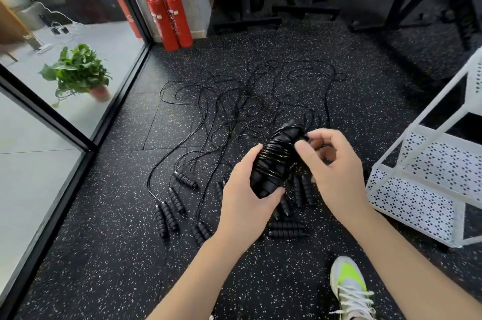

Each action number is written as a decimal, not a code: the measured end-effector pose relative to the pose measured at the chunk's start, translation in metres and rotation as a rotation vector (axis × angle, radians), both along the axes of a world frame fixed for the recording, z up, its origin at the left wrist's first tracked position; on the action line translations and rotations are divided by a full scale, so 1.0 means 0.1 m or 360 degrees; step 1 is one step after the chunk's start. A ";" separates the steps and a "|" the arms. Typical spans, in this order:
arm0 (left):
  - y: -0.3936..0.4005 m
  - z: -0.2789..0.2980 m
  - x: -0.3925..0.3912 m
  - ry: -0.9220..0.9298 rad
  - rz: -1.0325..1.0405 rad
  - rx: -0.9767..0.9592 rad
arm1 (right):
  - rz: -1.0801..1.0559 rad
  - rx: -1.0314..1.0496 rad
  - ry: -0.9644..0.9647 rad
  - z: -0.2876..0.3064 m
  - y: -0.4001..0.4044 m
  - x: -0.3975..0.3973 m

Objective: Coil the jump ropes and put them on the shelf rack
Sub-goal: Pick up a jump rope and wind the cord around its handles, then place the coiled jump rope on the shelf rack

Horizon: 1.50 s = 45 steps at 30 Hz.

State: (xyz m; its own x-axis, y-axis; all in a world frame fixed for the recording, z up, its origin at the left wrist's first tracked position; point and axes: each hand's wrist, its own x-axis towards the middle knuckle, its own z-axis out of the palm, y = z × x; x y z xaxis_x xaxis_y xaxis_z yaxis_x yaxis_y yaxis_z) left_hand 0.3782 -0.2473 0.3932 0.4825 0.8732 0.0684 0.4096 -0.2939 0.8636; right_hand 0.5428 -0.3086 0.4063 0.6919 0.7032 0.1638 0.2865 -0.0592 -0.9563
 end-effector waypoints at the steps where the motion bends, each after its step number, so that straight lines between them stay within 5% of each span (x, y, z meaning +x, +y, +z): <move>1: 0.00 0.03 0.01 0.0007 -0.0011 0.0052 | -0.0044 -0.0005 0.0062 0.02 -0.02 0.02; 6: -0.04 0.18 0.15 0.0064 -0.0235 0.0228 | 0.0080 0.0076 0.0529 0.18 -0.18 0.03; 12: -0.13 0.59 0.48 0.0173 -0.0527 0.0453 | -0.0120 0.0051 0.0477 0.57 -0.52 0.31; 24: -0.64 1.81 1.39 0.0099 -0.0796 0.0966 | -0.0291 -0.0059 -0.0140 1.78 -1.69 0.98; 29: -0.96 2.38 1.90 0.0087 -0.1015 0.1056 | -0.0293 -0.0343 -0.0659 2.22 -2.26 1.29; 34: -1.39 2.97 2.51 -0.0243 -0.0936 0.0837 | -0.0487 -0.0053 -0.0319 2.61 -2.65 1.60; 37: -1.64 3.22 2.91 -0.0480 -0.0760 0.0459 | -0.0634 0.0110 -0.0139 2.79 -2.79 1.80; 41: -2.06 3.36 3.52 -0.0560 -0.0692 -0.0191 | -0.0792 0.0185 0.0034 2.97 -2.99 2.17; 45: -2.39 3.38 4.05 -0.0573 -0.0806 -0.0380 | -0.0825 0.0295 0.0164 3.06 -3.12 2.67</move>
State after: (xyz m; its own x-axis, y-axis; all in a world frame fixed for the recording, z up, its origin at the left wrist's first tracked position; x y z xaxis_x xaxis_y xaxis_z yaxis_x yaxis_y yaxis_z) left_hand 0.7828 -0.4860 0.7315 0.8203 0.5557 0.1352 -0.0554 -0.1580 0.9859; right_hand 0.8095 -0.6204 0.7124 0.9584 0.2325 0.1656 0.1692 0.0044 -0.9856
